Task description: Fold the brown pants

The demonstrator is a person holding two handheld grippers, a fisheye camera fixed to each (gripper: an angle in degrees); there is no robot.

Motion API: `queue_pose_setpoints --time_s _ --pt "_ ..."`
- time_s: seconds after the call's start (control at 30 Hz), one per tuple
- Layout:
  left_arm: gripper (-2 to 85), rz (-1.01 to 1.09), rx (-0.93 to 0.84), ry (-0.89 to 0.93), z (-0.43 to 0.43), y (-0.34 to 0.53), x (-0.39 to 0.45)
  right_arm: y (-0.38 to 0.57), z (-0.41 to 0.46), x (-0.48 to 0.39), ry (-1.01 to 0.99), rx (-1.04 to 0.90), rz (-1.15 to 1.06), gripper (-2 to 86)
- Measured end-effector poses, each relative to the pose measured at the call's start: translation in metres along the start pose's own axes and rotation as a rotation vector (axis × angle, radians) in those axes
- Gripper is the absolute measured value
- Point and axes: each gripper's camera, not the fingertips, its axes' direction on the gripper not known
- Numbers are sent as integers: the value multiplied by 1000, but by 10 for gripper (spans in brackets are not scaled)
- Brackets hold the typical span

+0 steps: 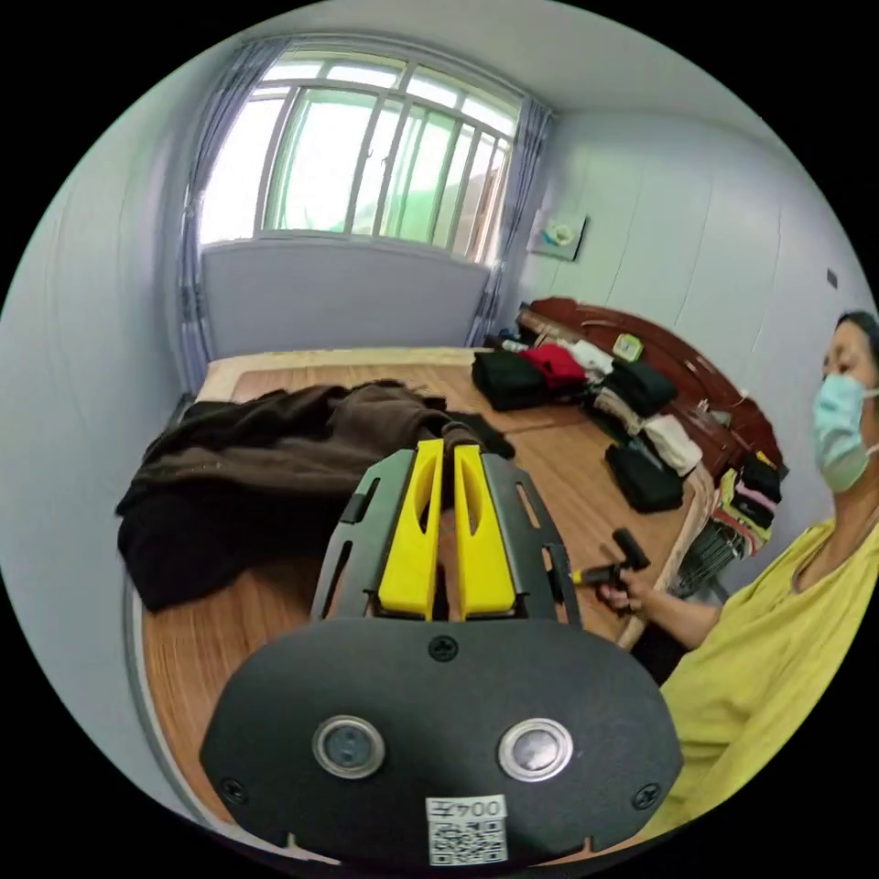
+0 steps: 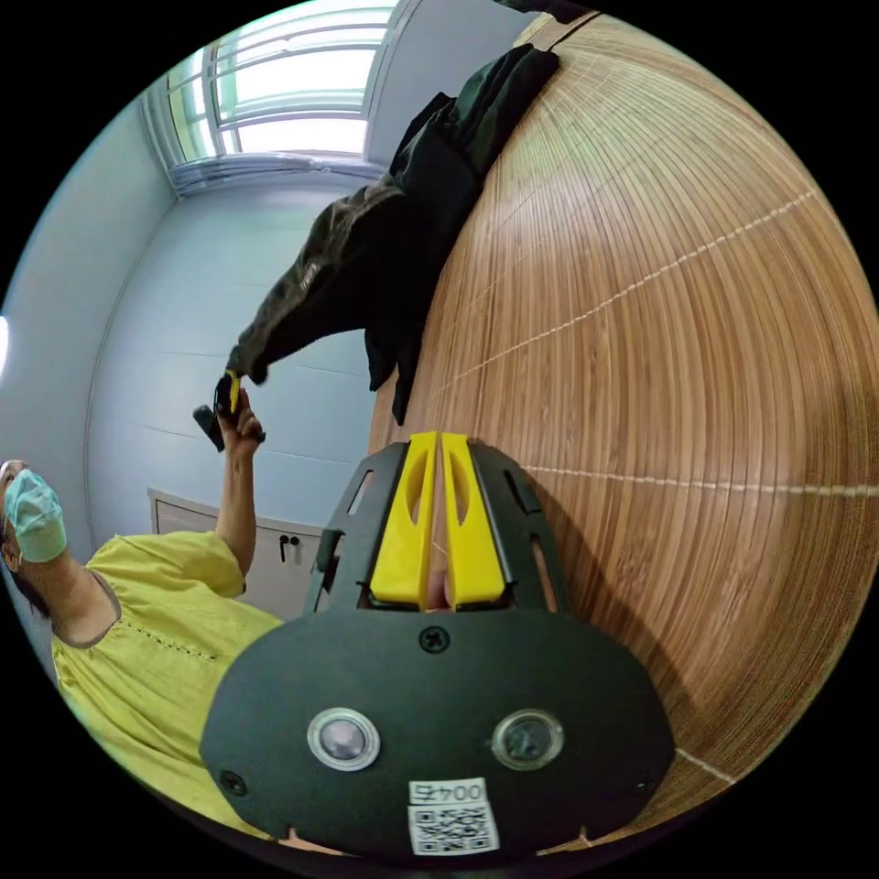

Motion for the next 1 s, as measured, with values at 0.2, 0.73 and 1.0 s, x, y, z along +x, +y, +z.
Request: queue_pose_setpoints --time_s 0.2,0.73,1.0 --pt "6 -70 -85 -100 -60 136 49 24 -20 -30 -9 30 8 65" --pt "5 -198 -101 269 -122 261 212 214 -8 -133 -317 -5 87 200" --pt "4 -199 -67 338 -132 258 258 231 -43 -131 -420 54 175 213"
